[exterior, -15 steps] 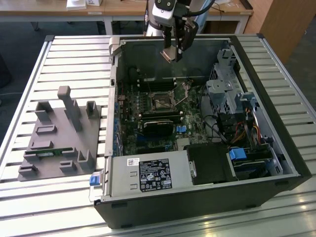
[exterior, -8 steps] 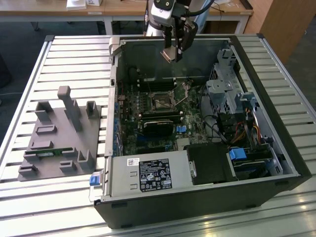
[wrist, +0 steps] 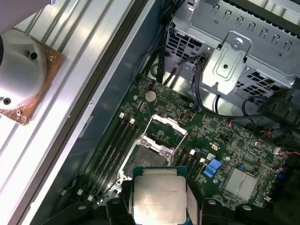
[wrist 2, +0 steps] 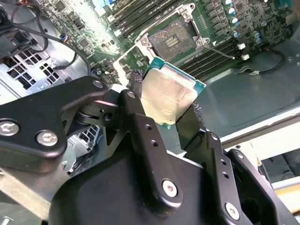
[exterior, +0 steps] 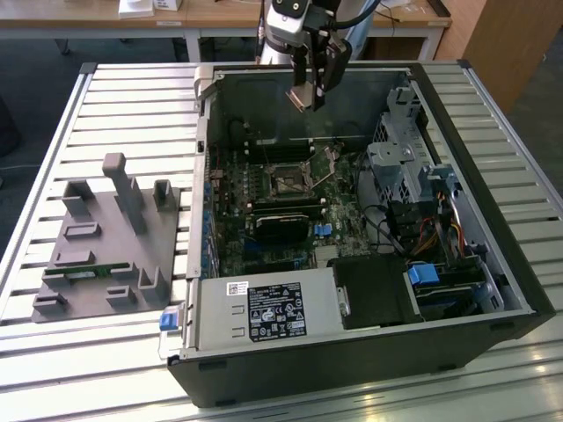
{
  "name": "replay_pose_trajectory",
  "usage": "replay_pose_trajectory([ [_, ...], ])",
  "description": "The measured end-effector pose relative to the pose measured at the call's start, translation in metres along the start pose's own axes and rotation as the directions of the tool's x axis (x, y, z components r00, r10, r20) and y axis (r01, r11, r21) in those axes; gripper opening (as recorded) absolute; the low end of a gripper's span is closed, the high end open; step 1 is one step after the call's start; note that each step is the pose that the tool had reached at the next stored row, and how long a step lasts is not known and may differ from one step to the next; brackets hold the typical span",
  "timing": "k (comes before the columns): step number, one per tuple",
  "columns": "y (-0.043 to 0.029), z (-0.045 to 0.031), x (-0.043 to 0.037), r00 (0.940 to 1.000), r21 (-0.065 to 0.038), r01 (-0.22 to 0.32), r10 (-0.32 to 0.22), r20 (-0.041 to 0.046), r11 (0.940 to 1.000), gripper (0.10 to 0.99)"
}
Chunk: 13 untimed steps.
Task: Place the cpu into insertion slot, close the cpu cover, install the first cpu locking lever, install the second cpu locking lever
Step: 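Place the cpu into insertion slot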
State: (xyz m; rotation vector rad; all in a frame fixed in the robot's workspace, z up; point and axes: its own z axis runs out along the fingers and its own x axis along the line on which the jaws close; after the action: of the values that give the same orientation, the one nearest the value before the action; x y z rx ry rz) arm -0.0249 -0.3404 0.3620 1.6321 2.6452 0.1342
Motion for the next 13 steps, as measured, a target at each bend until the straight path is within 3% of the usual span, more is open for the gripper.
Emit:
replay_pose_trajectory([
  [13,0.0,0.0001,0.0,0.9985,-0.001,-0.055,0.055,0.0048,0.9985,0.537],
])
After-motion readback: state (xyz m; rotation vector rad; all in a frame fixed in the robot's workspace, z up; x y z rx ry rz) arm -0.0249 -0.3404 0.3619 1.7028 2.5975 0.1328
